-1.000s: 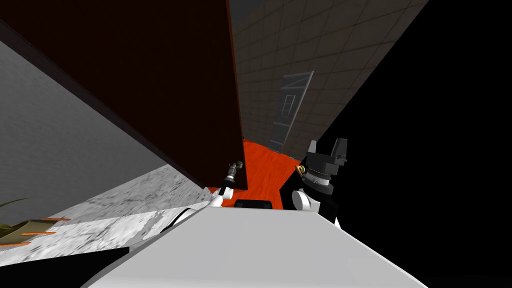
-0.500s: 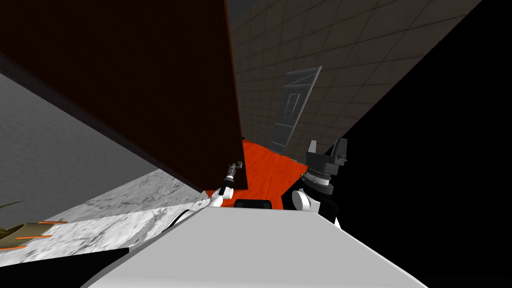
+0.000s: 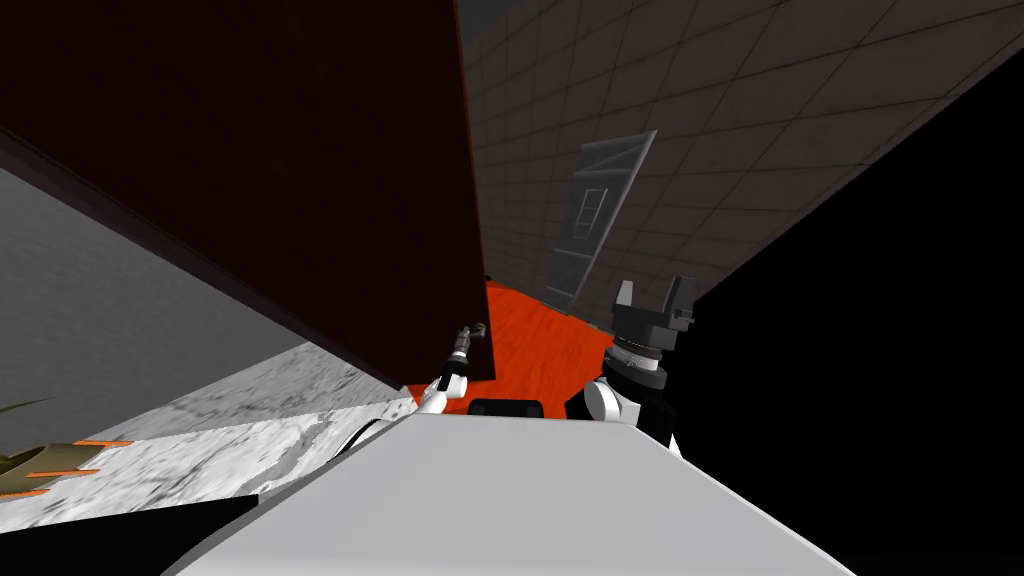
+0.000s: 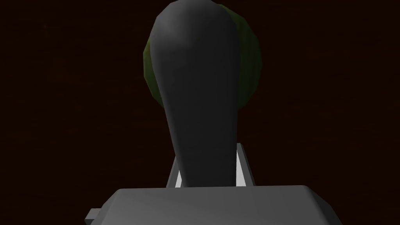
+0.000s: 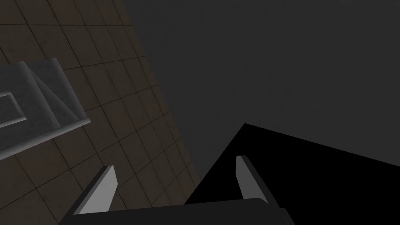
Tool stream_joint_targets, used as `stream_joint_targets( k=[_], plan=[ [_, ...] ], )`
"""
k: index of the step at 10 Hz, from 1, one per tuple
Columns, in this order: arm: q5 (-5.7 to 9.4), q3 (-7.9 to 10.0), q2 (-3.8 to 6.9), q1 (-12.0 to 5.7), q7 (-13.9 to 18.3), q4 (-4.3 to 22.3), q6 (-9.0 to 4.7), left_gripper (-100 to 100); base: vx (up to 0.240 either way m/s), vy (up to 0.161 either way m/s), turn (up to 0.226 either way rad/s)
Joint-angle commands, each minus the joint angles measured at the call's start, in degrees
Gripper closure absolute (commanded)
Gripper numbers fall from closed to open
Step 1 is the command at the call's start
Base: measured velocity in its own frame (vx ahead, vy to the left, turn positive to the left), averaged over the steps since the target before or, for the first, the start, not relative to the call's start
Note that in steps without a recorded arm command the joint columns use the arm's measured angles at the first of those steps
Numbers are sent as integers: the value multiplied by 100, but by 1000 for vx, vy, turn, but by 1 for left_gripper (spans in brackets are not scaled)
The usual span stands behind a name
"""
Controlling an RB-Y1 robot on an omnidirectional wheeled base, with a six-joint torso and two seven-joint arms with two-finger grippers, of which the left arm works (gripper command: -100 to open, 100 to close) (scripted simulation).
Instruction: Push the door open
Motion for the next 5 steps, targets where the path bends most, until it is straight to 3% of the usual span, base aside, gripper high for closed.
stream_joint_targets(
  k=[1, 2, 5],
  plan=[
    [61, 115, 110, -167, -10, 223, -182, 100, 132, -27, 57],
    [123, 226, 73, -175, -142, 226, -201, 100, 204, -32, 110],
    [186, 339, 20, -184, -277, 229, -221, 100, 179, -16, 90]
  ],
)
